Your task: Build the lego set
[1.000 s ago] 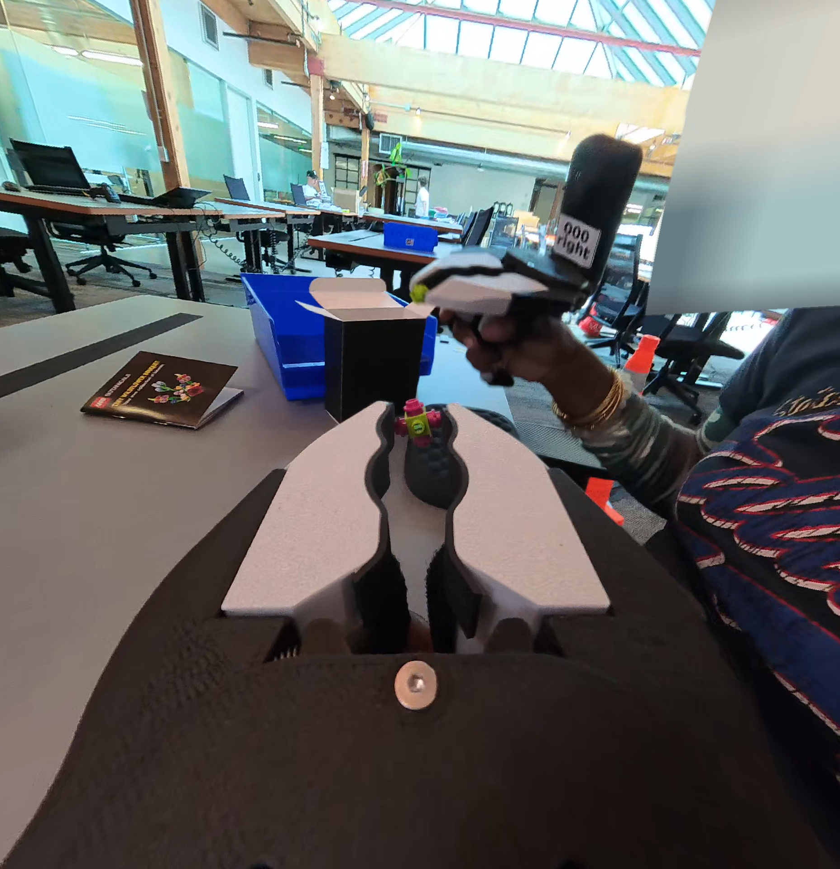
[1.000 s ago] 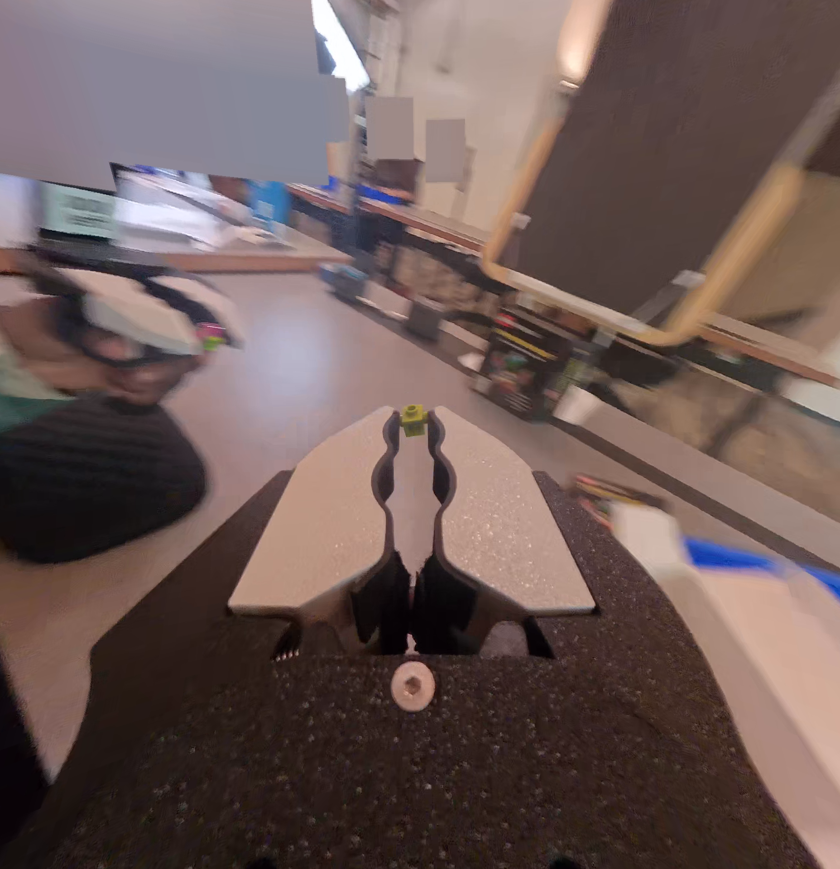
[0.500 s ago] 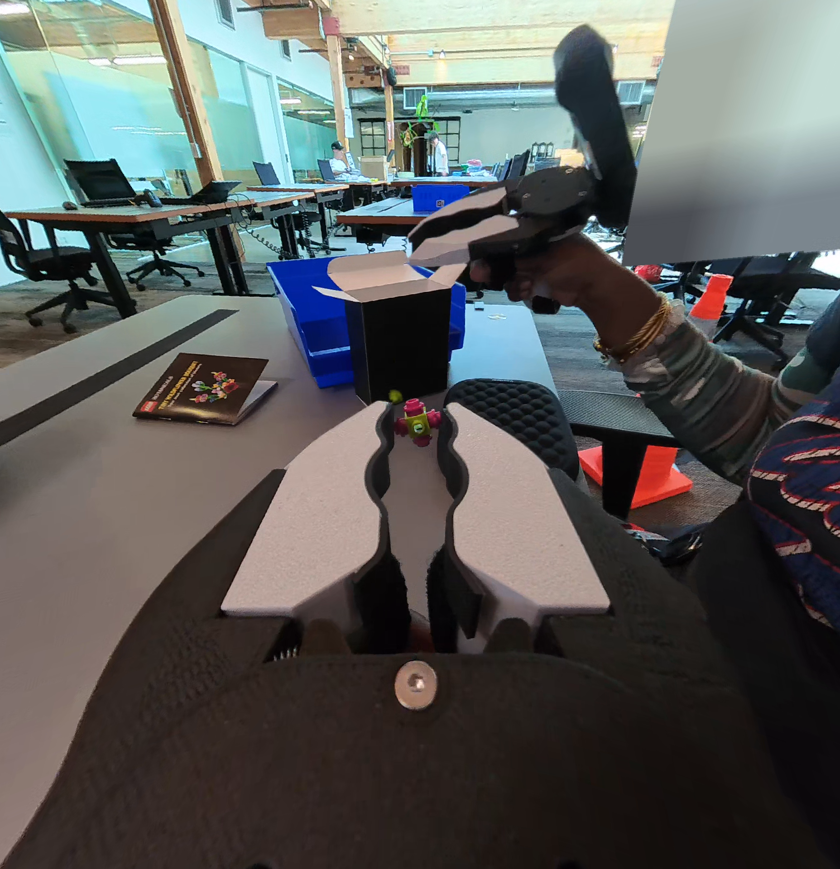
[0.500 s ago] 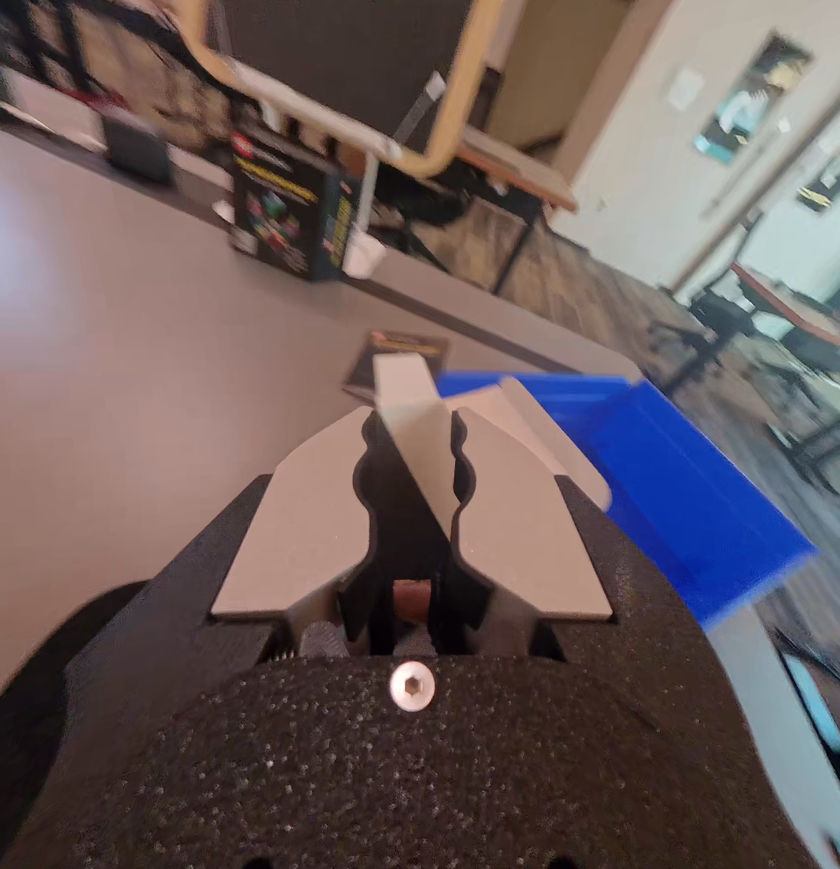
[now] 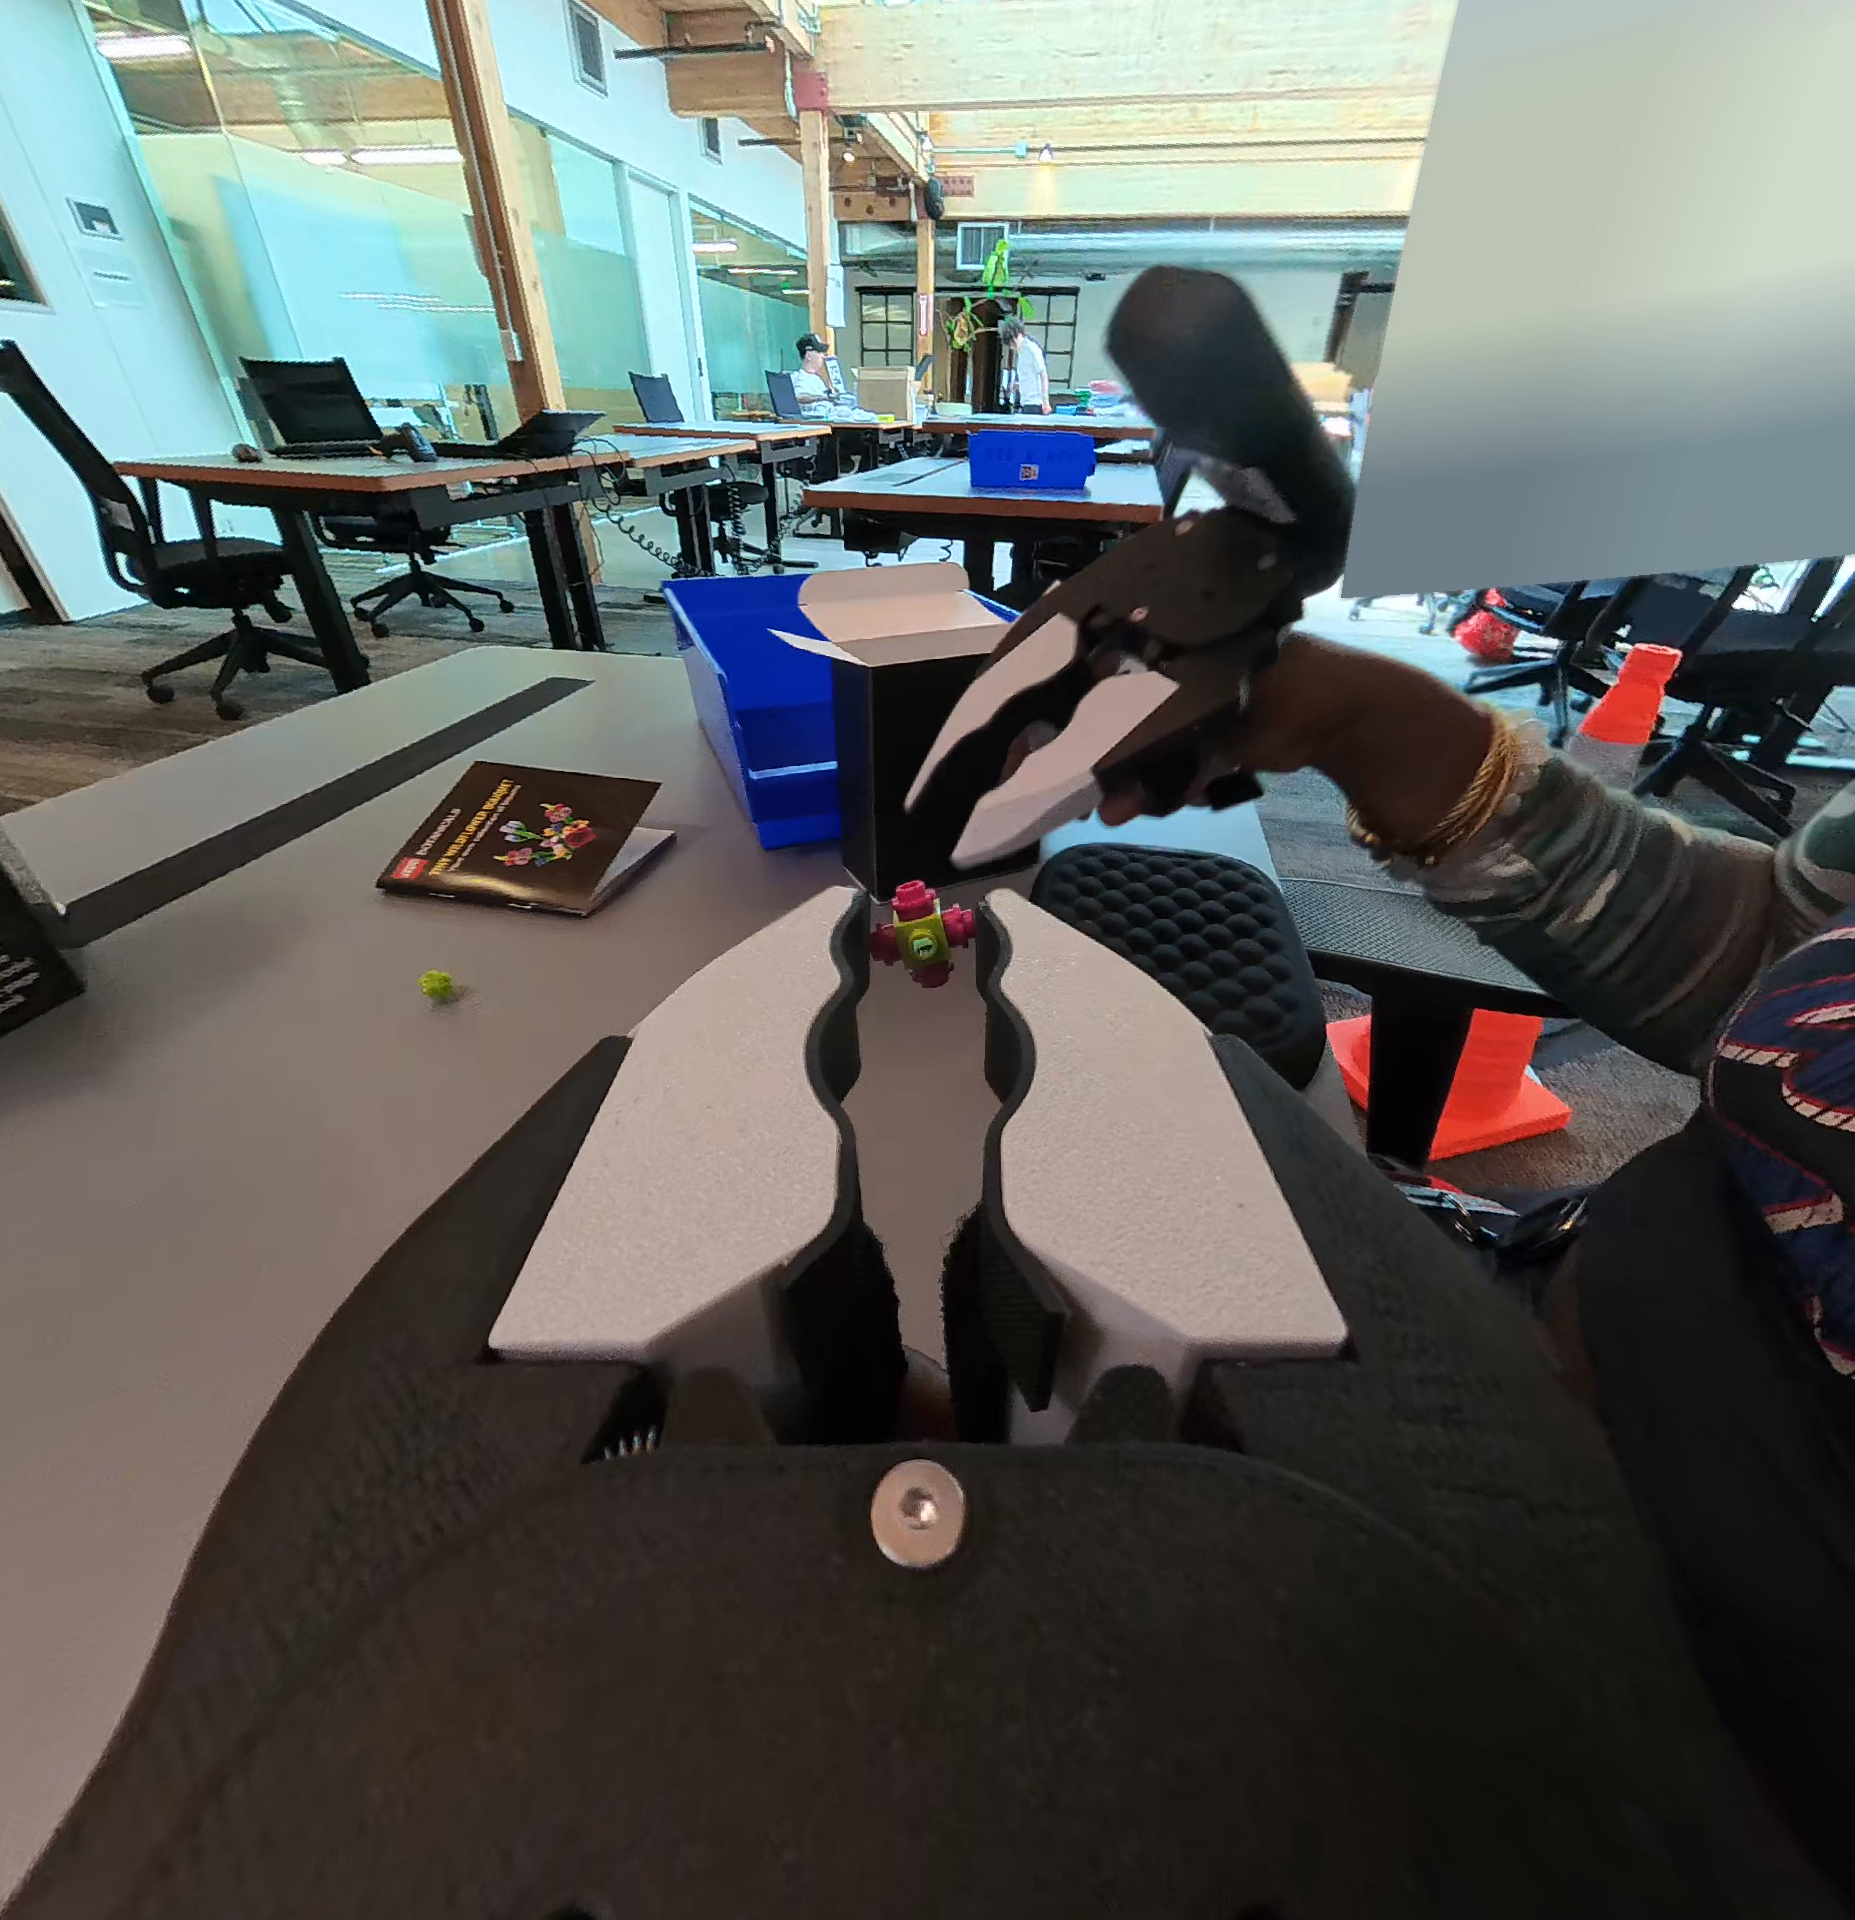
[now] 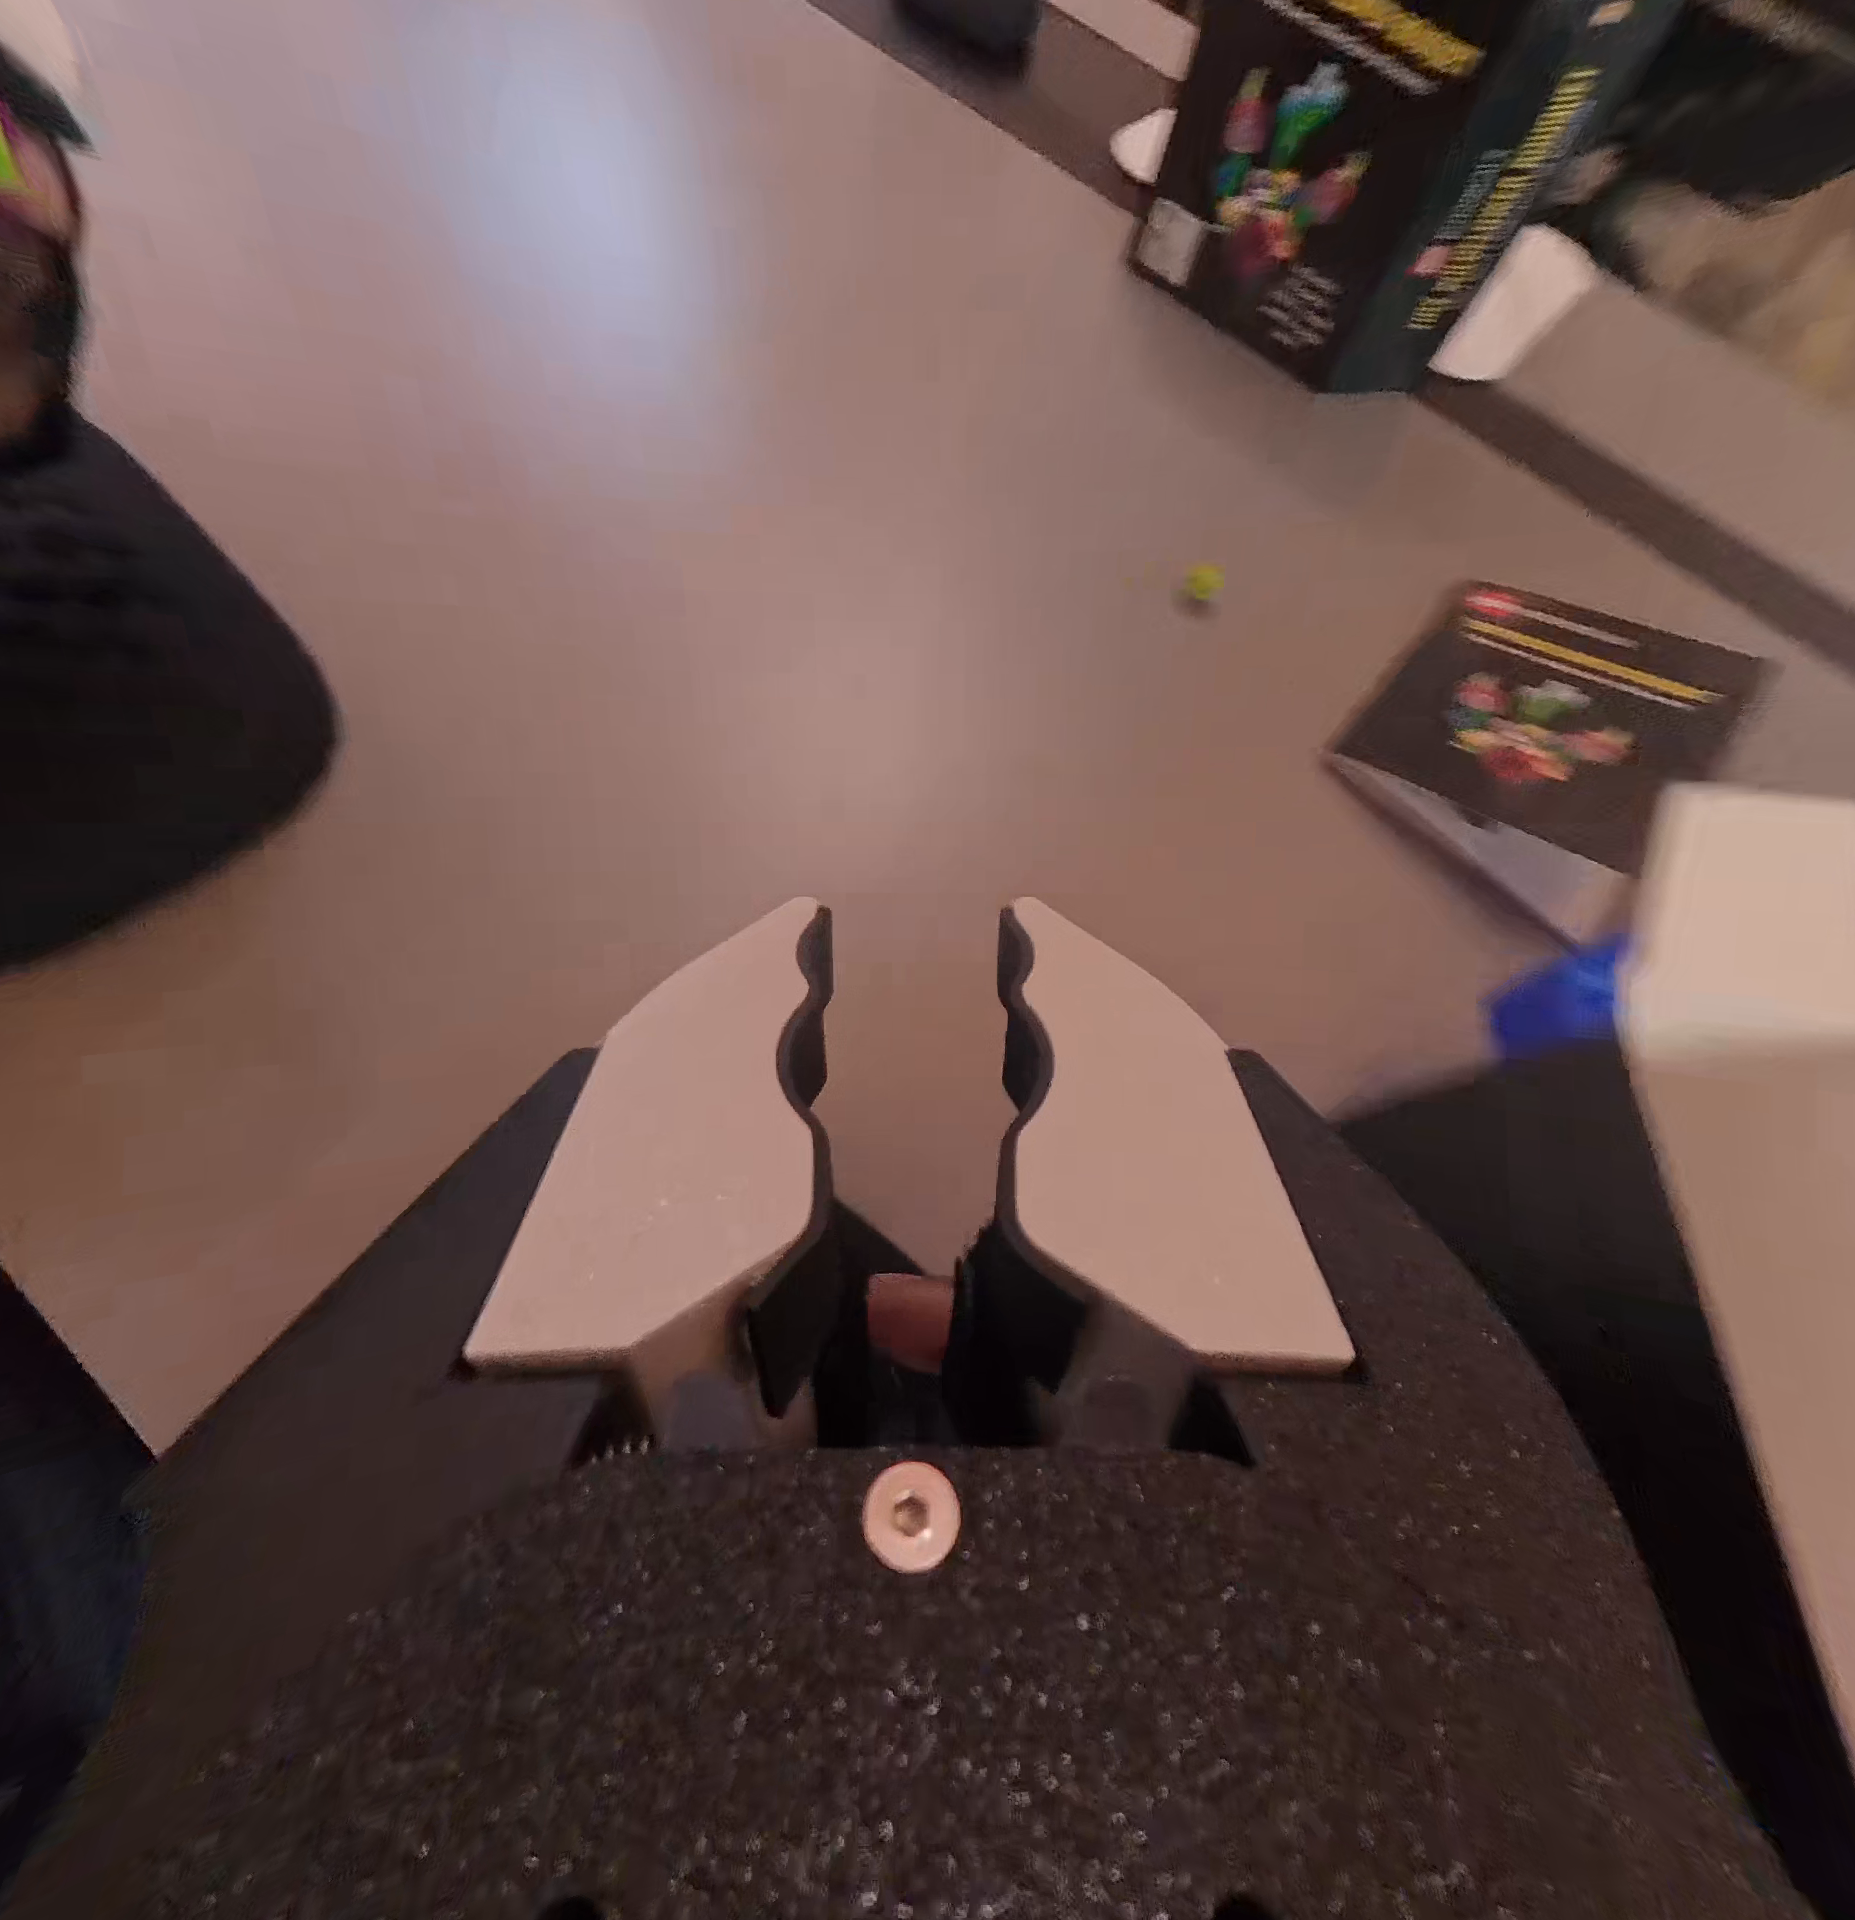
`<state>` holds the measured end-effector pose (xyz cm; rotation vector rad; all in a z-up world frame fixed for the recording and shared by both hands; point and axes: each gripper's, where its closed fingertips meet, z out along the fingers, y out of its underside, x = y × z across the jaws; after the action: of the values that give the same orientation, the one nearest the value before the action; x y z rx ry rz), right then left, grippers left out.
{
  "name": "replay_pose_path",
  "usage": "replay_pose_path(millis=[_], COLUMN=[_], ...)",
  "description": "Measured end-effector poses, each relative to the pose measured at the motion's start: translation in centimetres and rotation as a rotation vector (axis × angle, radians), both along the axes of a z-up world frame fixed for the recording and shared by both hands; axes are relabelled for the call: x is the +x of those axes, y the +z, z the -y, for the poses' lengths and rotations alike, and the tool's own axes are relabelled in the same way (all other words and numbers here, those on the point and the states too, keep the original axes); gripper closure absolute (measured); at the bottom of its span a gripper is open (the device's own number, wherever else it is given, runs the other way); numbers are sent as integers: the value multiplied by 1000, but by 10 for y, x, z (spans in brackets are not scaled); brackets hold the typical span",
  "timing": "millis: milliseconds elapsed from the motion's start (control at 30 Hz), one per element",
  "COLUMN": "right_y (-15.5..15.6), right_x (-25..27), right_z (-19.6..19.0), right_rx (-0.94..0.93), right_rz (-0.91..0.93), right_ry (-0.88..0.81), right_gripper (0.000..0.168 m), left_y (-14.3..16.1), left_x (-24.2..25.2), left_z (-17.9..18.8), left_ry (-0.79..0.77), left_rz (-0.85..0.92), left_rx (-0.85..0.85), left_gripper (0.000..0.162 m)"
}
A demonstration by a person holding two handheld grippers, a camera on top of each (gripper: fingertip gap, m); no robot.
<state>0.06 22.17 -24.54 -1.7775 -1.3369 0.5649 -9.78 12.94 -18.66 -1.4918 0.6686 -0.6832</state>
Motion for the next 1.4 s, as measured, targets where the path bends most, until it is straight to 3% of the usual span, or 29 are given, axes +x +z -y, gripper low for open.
replay_pose_path(millis=[100, 267, 367, 467, 633, 933, 1033, 1200, 1300, 1400], right_y=[-5, -11, -25, -49, -72, -80, -56, 30, 84, 119], right_x=[-39, -96, -116, -131, -138, -149, -150, -128, -79, 0], right_z=[-15, -92, -148, -181, -205, -210, -192, -123, -89, -84], right_rx=[-71, -88, -71, -148, -176, -150, -110, 20, 159, 282], right_rz=[24, 65, 75, 51, 78, 112, 73, 16, 13, 43], right_ry=[32, -60, -153, -183, -208, -145, -114, -17, -57, -243], right_gripper=[132, 127, 128, 134, 141, 156, 156, 156, 156, 156], left_y=[-2, -6, -6, -8, -12, -13, -13, -16, -15, -14], left_x=[-7, -10, -9, -10, -12, -20, -22, -21, -16, -10], left_z=[0, -1, 0, 1, 0, -1, -2, -4, -4, -4], left_ry=[14, 17, 0, -2, -2, 12, 16, 21, 17, 6], left_rz=[7, 5, 16, 4, 3, 22, 28, 30, 22, 9], left_rx=[-13, -23, -22, -26, -32, -38, -38, -50, -50, -44], left_gripper=[143, 143, 143, 143, 143, 143, 143, 143, 143, 143])
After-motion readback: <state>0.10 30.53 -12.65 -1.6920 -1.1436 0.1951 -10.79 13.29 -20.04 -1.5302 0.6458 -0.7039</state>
